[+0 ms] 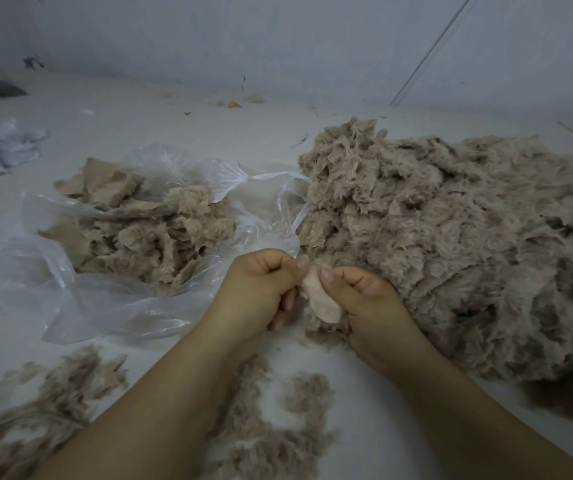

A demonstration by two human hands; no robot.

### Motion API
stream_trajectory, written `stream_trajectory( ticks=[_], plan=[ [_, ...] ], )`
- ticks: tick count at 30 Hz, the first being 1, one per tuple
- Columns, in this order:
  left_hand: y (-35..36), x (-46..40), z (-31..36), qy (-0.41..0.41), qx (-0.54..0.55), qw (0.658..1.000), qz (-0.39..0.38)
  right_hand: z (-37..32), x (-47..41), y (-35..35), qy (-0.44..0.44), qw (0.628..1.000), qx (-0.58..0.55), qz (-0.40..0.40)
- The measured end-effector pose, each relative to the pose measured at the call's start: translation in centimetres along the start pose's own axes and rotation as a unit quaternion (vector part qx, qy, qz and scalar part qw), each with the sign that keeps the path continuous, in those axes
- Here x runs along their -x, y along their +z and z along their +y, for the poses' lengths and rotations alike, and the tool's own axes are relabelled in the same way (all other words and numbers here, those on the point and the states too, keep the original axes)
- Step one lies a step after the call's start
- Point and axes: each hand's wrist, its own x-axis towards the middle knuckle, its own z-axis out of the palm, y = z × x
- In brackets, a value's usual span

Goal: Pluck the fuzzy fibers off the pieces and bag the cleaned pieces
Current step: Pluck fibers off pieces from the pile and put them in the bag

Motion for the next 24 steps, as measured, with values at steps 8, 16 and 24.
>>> stream_trajectory(
  ticks=[8,16,24],
  plan=[
    [-0.8,0.0,0.7,-0.042,-0.020,0.998,-0.051,-0.3,0.2,0.4,0.001,0.998,-0.043,0.039],
    [-0.8,0.2,0.4,-0.049,-0.116,0.983,-0.136,-0.2,0.3,0.3,-0.008,0.998,-0.011,0.063],
    [-2.5,0.1,1.3,-0.070,-0.144,0.958,-0.239,-0.1,0.3,0.5,-0.011,0.995,0.047,0.083]
  ],
)
